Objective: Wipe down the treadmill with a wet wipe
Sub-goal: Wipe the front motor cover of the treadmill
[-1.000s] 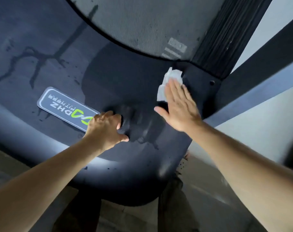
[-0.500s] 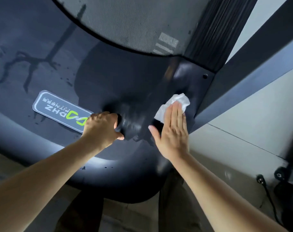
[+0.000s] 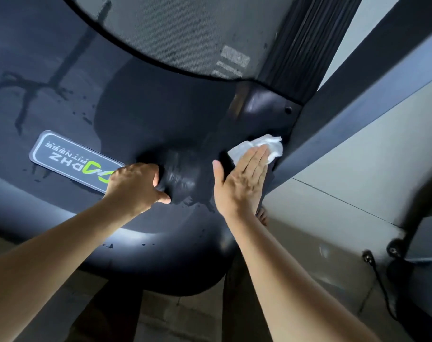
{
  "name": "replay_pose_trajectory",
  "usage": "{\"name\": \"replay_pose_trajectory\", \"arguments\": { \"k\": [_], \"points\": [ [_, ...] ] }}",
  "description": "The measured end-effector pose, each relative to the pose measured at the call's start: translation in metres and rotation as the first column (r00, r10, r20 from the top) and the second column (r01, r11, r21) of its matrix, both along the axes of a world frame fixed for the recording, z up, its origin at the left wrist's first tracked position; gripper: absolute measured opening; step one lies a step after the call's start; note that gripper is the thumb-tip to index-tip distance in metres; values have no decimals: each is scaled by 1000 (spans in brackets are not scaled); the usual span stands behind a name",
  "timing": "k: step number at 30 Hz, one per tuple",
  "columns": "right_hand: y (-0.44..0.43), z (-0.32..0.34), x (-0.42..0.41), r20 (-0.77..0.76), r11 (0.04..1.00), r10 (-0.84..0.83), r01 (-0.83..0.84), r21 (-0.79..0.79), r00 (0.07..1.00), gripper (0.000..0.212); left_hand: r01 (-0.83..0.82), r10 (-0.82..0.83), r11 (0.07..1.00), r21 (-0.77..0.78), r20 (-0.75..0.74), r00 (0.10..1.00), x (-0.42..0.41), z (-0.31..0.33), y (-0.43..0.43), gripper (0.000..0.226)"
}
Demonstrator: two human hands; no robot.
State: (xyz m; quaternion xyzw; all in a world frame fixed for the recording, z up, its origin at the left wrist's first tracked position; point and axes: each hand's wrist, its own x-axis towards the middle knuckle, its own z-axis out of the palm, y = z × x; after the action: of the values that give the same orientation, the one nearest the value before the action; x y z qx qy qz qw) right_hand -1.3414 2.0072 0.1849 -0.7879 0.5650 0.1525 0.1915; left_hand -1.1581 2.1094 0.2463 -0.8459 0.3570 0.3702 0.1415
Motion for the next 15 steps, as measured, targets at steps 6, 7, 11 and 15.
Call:
{"name": "replay_pose_trajectory", "arguments": {
  "k": [6,7,11,15],
  "points": [
    [-49,-6,9,-57,1000,-4,4,-7,998,105,-37,37,999,1,-33,999,1,-1,-1,49],
    [-77,-9,19,-89,1000,-9,8,-4,996,104,-38,38,999,-5,-31,999,2,-1,0,49],
    [-153,-24,45,-163,1000,12,-14,-10,987,100,-55,55,998,-4,-17,998,2,-5,2,49],
    [-108,-20,33,-123,996,-89,87,-22,988,102,-55,55,998,-15,-3,998,-1,-5,5,47]
  ]
}}
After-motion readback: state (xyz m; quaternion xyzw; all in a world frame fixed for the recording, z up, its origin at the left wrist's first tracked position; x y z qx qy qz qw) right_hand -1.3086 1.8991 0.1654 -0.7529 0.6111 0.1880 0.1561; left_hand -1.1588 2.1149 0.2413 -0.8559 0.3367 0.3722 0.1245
